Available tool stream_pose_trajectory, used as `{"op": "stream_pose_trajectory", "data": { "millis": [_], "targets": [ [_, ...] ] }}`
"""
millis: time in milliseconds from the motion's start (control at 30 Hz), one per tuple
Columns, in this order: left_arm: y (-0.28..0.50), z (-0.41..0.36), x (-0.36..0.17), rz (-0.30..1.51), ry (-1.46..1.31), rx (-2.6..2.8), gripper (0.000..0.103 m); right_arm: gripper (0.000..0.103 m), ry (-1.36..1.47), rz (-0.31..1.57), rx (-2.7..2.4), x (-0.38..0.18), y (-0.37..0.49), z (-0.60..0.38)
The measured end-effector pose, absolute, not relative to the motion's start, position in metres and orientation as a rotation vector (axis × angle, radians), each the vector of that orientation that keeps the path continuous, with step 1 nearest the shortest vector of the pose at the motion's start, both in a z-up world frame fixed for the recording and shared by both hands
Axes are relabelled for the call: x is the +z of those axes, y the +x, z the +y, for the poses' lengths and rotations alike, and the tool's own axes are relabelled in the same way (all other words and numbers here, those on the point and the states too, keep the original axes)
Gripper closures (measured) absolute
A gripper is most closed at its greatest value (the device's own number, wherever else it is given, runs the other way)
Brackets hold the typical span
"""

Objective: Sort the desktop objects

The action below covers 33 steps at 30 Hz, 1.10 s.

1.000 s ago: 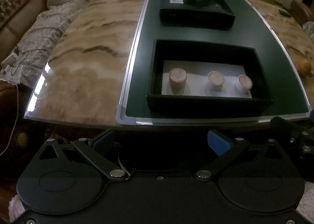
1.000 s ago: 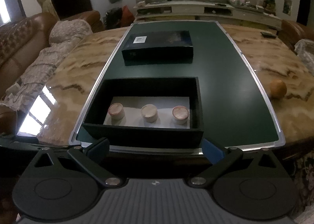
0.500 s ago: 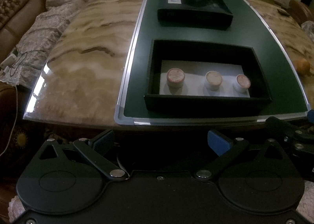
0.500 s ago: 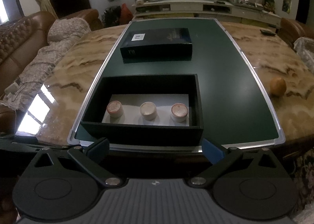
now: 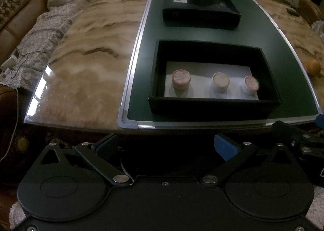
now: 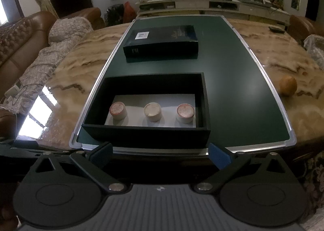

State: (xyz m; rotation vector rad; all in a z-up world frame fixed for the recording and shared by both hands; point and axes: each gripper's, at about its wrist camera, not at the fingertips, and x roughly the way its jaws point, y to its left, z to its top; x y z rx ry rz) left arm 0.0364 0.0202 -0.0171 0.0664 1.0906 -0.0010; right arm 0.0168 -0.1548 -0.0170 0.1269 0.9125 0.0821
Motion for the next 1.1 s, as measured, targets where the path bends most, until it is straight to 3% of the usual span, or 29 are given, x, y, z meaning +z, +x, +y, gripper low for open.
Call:
{"op": "stream_pose_trajectory", "data": {
  "millis": [1100],
  "targets": [
    [0.045, 0.020, -0.027, 1.120, 0.066, 0.001, 0.000, 0.000, 0.126, 0.966, 0.053, -0.032, 0.030, -0.156]
  ]
}}
